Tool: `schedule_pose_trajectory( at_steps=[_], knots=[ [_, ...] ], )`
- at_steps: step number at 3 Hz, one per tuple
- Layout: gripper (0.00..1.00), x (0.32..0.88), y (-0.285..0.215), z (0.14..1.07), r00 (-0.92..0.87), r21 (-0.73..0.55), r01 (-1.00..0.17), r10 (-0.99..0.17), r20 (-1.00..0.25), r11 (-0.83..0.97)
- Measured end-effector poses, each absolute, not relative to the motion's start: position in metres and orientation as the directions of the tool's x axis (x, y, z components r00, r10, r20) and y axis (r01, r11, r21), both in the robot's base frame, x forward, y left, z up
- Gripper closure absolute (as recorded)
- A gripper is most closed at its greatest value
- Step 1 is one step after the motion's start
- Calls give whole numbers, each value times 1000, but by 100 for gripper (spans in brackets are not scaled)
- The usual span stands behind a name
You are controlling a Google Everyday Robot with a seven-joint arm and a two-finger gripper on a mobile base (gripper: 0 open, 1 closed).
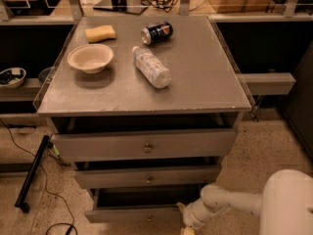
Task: Open bottom drawer
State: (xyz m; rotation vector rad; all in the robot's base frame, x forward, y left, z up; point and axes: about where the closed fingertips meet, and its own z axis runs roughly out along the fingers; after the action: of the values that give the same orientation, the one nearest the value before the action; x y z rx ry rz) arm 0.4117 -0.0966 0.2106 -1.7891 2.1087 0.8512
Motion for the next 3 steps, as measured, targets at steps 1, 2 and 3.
schedule_pose_trajectory(
  at_steps=[1,2,3],
  knots=[
    [0,410,-96,212,-215,276,-959,-811,-544,68],
    [0,407,-98,214,-211,280,-958,-808,-551,60],
    [0,400,-99,219,-203,288,-957,-804,-559,42]
  ],
)
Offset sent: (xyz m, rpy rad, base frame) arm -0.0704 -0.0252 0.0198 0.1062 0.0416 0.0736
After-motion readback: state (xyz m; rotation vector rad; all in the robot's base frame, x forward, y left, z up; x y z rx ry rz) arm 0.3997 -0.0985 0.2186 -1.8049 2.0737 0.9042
